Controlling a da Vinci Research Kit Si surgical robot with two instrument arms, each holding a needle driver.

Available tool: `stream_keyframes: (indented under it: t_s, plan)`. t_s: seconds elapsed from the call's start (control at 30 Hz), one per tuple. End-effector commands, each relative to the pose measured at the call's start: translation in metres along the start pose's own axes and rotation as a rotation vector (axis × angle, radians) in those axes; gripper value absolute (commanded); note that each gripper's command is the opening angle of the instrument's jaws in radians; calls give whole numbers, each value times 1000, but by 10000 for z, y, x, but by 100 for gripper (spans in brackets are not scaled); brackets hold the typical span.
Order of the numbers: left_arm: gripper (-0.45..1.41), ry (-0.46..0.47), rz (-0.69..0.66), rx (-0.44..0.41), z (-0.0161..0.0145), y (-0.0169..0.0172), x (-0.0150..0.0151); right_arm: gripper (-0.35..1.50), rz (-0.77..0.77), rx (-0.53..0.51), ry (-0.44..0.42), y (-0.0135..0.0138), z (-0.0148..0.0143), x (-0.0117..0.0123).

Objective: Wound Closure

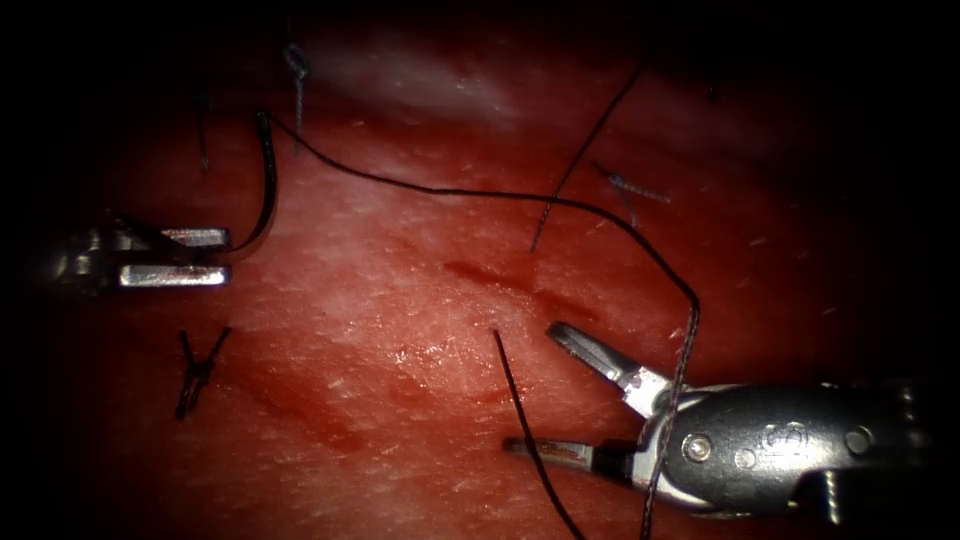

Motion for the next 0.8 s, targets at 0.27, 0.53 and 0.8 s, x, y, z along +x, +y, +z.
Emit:
stream_keyframes:
  t_s: [0.27, 0.53, 0.8]
  plan:
    - [-45, 0, 0, 1, 7, 3, -4, 121, -60, -19, -26, 9, 40, -27]
    - [-45, 0, 0, 1, 8, 4, -3, -35, -73, -29, -29, 12, 44, -44]
    - [-45, 0, -1, 2, 7, 5, -3, -35, -94, 4, -5, -9, 25, -23]
